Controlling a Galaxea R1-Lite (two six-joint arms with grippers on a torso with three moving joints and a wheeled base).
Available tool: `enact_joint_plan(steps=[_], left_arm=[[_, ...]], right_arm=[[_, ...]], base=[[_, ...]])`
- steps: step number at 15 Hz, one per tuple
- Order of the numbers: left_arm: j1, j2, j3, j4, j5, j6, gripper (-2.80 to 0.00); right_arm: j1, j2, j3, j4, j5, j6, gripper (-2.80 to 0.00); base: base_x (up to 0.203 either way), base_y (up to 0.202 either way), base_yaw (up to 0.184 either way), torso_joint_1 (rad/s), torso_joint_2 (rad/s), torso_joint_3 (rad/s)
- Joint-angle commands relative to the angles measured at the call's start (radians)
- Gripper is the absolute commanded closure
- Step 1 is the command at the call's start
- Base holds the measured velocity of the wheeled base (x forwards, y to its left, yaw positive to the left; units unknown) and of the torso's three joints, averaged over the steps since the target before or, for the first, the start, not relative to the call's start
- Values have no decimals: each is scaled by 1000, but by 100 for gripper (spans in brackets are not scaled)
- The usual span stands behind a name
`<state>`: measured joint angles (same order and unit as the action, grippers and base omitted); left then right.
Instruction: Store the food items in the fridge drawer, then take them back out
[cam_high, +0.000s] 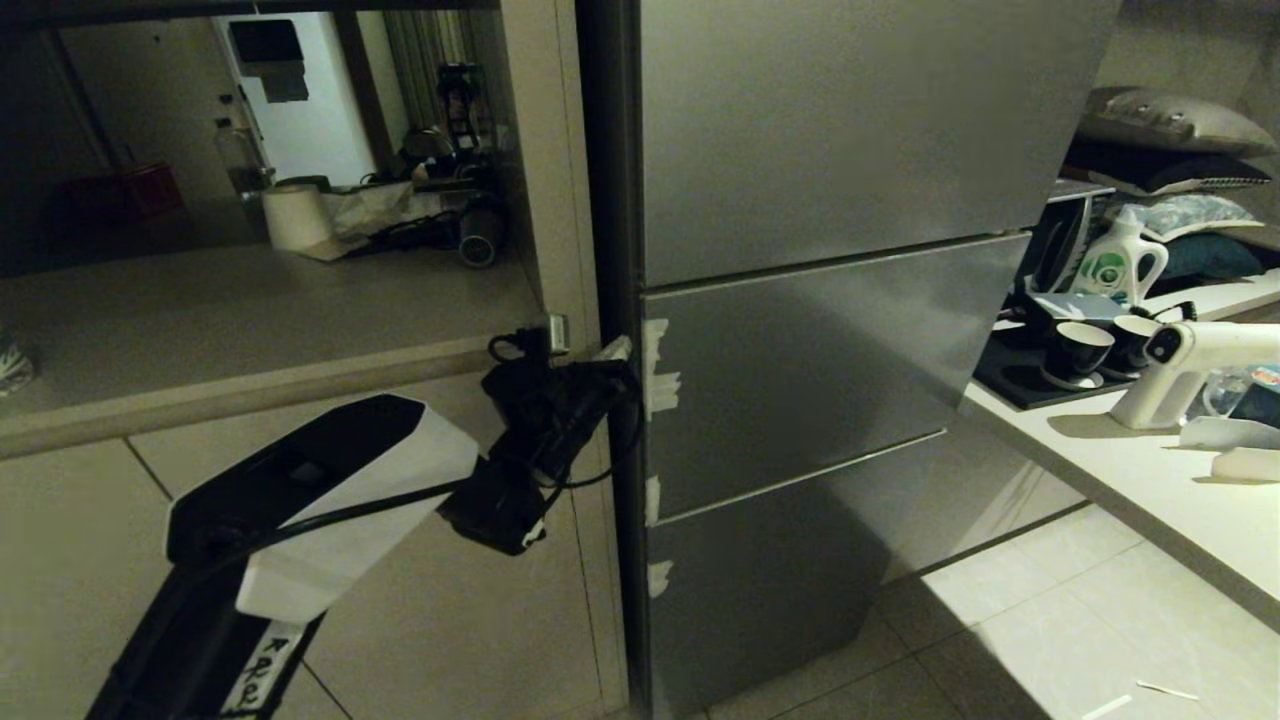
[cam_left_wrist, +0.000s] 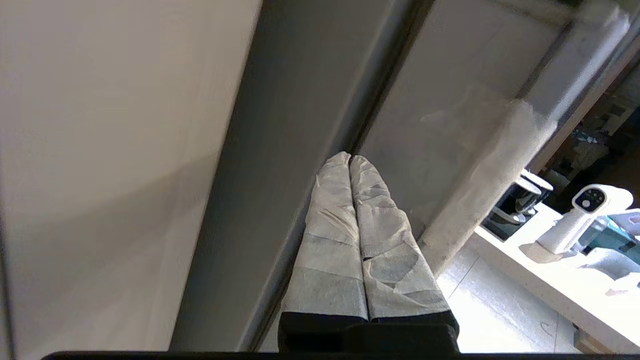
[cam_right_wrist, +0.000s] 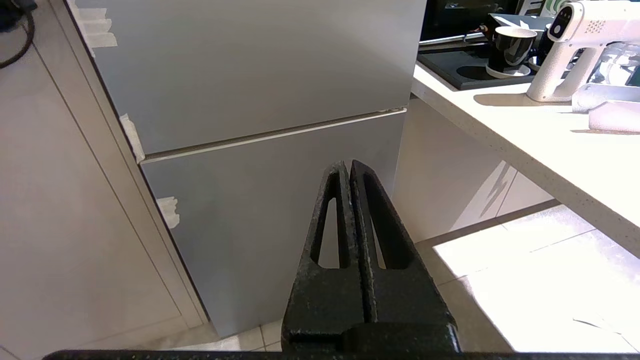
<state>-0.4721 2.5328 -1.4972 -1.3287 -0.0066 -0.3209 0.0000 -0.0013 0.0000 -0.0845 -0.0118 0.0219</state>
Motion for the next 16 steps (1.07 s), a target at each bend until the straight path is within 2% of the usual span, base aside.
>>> enact_joint_plan(steps=[1, 7, 9, 16], left_arm=[[-12, 11, -8, -7, -2, -1, 0], [-34, -5, 58, -15, -17, -6, 0], [-37, -15, 87, -18, -43, -10, 0], [-68, -16, 95, -18, -90, -10, 0]], right_arm=[[0, 1, 31, 0, 0, 0, 0], [-1, 1, 31, -1, 0, 0, 0], [-3, 1, 31, -1, 0, 0, 0], [-3, 1, 31, 0, 0, 1, 0]], base=[[0, 0, 0, 0, 0, 0], [0, 0, 0, 0, 0, 0], [0, 0, 0, 0, 0, 0], [0, 0, 0, 0, 0, 0]])
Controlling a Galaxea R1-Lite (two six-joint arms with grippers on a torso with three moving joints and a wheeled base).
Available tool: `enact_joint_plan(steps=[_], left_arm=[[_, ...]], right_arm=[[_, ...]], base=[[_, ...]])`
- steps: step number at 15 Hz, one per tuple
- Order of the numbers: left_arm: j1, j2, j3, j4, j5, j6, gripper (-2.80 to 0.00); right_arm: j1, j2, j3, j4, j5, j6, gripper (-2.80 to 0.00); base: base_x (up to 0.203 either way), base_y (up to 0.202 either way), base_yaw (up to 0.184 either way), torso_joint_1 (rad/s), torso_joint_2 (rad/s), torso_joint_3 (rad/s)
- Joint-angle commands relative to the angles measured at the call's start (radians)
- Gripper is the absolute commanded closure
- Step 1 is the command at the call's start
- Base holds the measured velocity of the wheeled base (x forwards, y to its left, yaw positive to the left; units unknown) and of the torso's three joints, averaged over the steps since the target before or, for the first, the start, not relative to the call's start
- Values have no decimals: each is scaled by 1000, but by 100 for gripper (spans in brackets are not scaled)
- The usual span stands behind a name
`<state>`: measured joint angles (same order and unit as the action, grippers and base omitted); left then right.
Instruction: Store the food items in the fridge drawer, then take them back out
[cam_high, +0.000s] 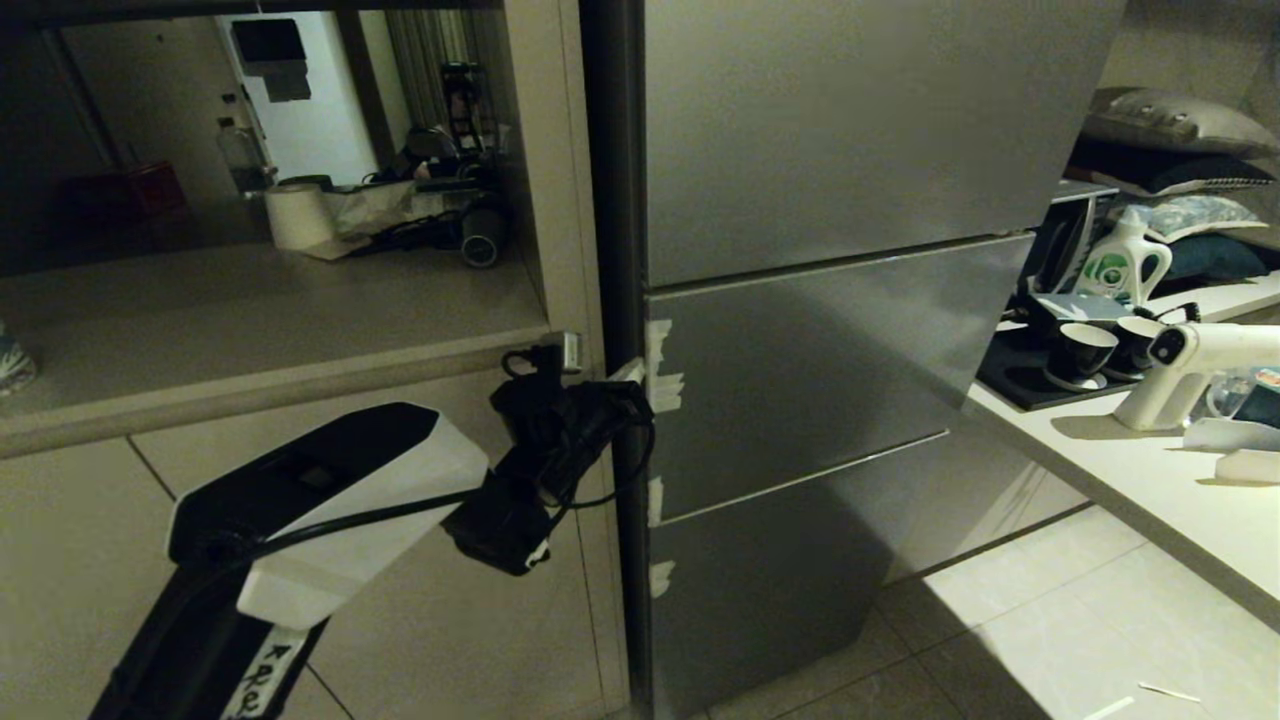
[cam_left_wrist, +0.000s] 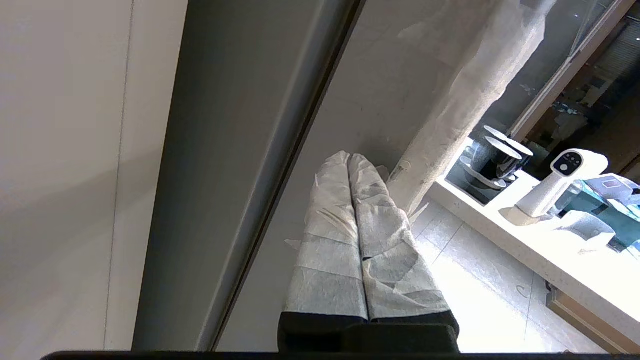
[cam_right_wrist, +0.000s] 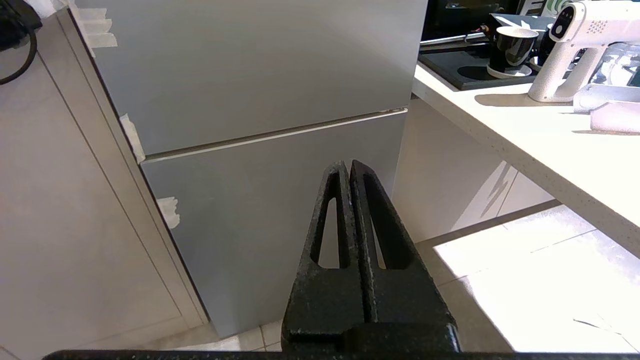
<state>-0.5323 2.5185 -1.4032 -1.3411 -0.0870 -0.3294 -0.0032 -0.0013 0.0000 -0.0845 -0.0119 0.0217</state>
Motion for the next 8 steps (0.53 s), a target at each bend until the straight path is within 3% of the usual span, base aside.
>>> enact_joint_plan(steps=[1, 8], left_arm=[[-10, -1, 5, -6, -15, -2, 0], [-29, -12, 98, -65, -34, -2, 0]], right_arm=[[0, 1, 31, 0, 0, 0, 0], [0, 1, 31, 0, 0, 1, 0]], base=[[0, 0, 0, 0, 0, 0], [0, 0, 0, 0, 0, 0]])
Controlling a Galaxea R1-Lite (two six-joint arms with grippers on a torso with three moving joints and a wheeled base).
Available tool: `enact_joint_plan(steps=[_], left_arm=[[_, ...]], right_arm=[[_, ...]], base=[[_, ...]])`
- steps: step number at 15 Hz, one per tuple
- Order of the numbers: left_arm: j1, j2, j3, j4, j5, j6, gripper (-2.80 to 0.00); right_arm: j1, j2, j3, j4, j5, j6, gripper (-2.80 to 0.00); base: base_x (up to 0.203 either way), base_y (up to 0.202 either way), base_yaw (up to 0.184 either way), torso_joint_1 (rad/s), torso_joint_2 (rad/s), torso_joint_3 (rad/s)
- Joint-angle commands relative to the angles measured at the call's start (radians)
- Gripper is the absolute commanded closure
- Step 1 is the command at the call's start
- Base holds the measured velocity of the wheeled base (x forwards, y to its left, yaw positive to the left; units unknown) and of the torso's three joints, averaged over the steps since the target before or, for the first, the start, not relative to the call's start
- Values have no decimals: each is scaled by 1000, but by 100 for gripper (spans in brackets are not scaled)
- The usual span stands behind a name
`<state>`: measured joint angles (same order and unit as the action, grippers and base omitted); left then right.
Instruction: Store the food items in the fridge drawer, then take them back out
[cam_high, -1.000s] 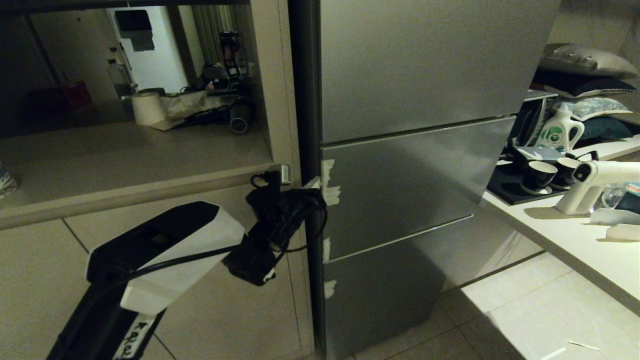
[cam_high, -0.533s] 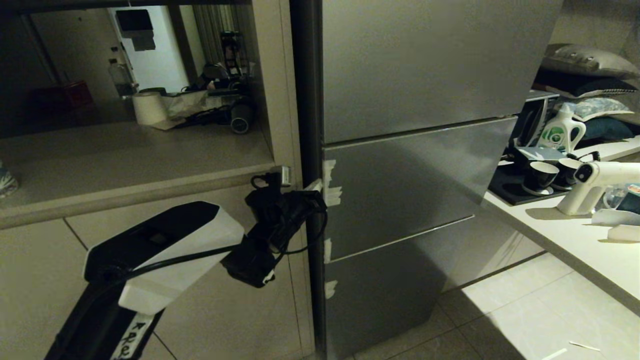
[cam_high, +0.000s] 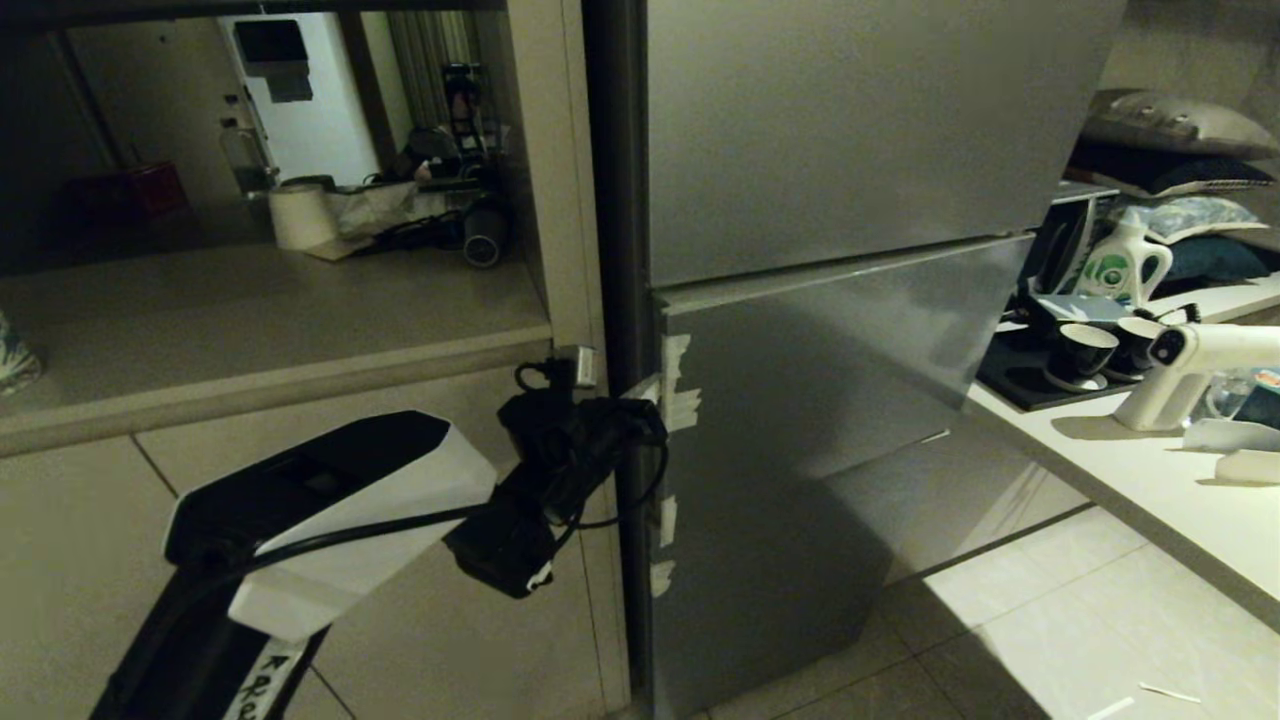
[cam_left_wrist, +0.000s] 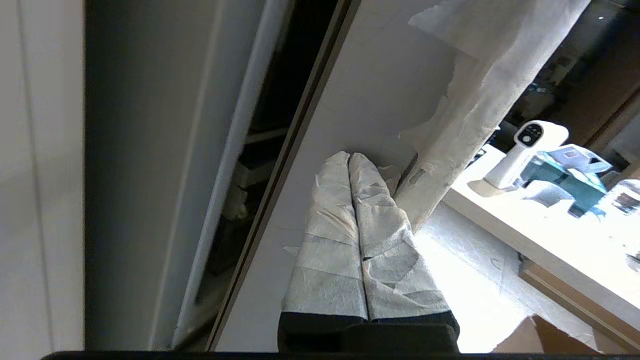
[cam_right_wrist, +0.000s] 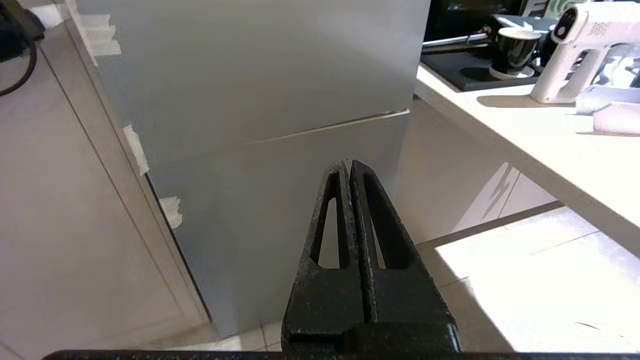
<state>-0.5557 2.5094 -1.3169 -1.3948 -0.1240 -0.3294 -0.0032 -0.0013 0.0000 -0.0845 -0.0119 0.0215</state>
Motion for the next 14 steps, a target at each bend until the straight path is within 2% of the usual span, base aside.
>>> enact_joint_plan(steps=[1, 7, 14], left_arm=[[-10, -3, 18, -20, 3, -2, 0], [-88, -71, 168, -101, 3, 0, 0], [-238, -198, 395, -135, 7, 18, 0]], right_arm=[[0, 1, 31, -1, 0, 1, 0], [0, 1, 31, -1, 1, 0, 0], [-1, 2, 31, -1, 0, 0, 0]], base=[[0, 0, 0, 0, 0, 0], [0, 0, 0, 0, 0, 0], [0, 0, 0, 0, 0, 0]])
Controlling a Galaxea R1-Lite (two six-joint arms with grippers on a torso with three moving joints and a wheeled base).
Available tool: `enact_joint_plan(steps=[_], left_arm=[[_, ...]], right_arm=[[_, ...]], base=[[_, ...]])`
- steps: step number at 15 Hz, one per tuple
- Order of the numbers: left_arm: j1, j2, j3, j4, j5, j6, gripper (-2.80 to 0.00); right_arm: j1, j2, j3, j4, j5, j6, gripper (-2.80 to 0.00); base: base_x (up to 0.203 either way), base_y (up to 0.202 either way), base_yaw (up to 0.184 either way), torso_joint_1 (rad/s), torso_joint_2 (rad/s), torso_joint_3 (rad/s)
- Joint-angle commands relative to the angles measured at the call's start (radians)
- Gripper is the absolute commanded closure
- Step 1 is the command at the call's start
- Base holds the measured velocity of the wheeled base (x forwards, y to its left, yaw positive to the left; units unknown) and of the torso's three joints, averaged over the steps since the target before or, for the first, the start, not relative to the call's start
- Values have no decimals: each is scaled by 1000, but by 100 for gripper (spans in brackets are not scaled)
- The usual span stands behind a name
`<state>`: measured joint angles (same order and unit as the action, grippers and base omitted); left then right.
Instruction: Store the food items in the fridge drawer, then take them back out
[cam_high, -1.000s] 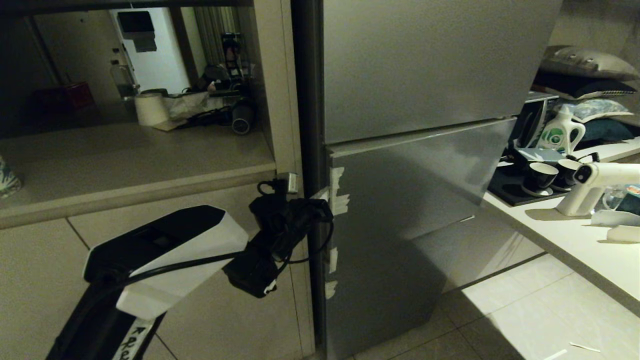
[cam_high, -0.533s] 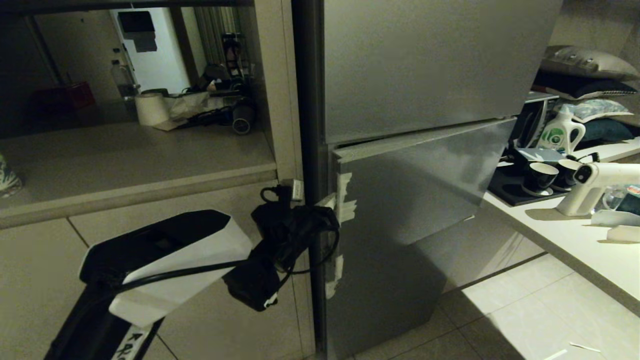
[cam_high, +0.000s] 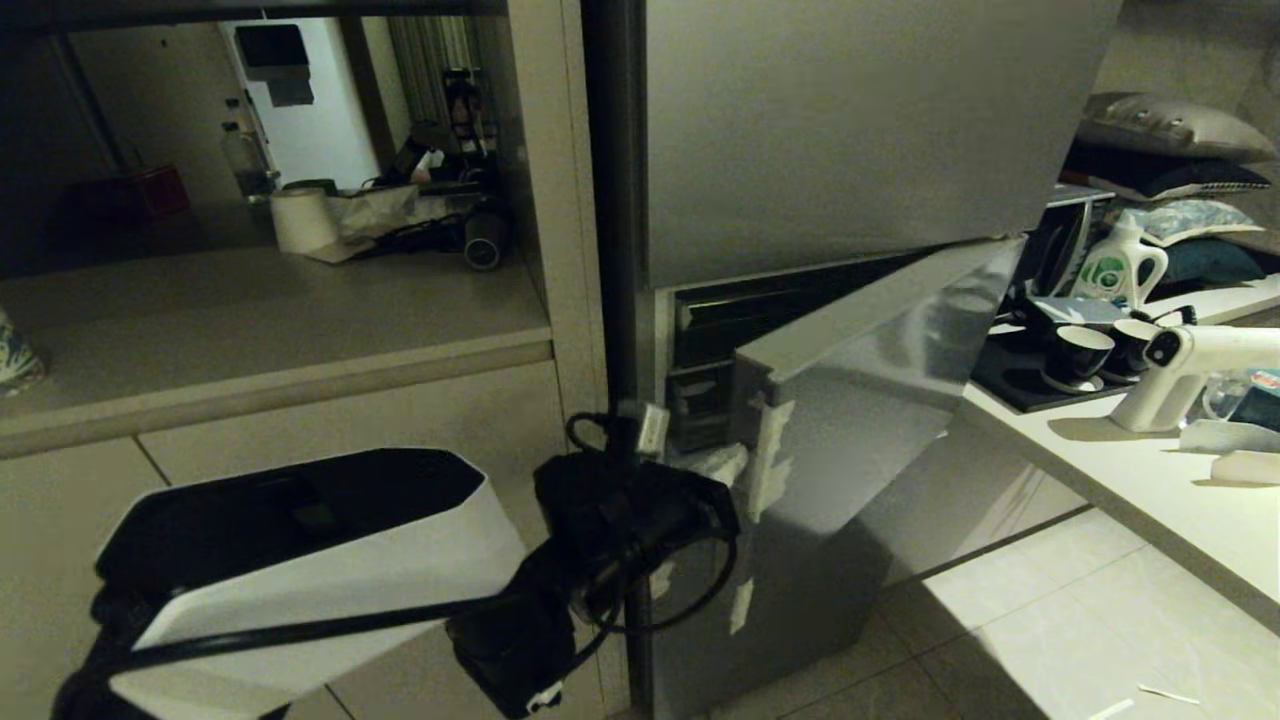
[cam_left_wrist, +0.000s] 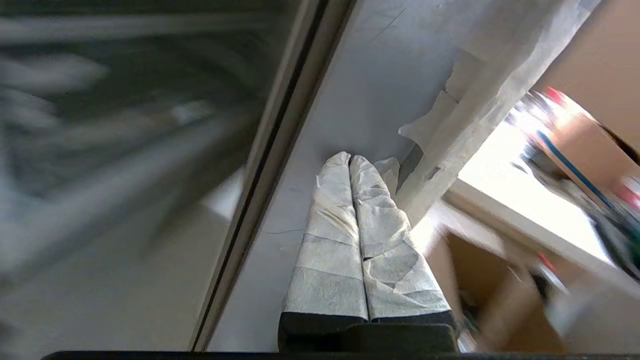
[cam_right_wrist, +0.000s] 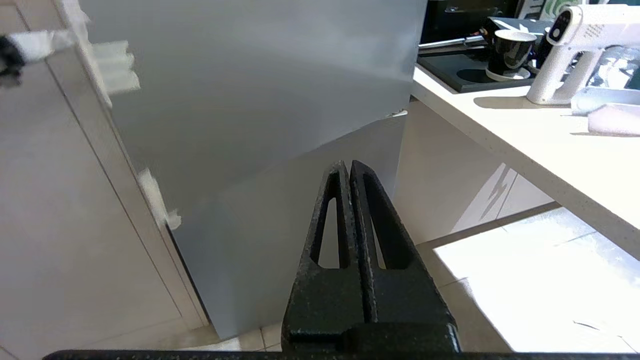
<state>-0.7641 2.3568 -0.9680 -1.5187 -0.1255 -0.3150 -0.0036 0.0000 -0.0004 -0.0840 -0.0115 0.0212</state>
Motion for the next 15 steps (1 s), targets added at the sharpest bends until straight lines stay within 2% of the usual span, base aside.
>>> enact_joint_plan(steps=[1, 6, 9, 15], left_arm=[[-49, -62, 78, -11, 10, 19, 0], [-111, -183, 265, -11, 26, 53, 0], [-118, -262, 277, -11, 65, 54, 0], [-117, -487, 279, -11, 88, 61, 0]], right_arm=[[1, 1, 31, 0, -1, 0, 0], [1, 0, 30, -2, 1, -1, 0], [1, 2, 31, -2, 1, -1, 0], [1, 2, 30, -2, 1, -3, 0]], base=[[0, 0, 0, 0, 0, 0], [0, 0, 0, 0, 0, 0], [0, 0, 0, 0, 0, 0], [0, 0, 0, 0, 0, 0]])
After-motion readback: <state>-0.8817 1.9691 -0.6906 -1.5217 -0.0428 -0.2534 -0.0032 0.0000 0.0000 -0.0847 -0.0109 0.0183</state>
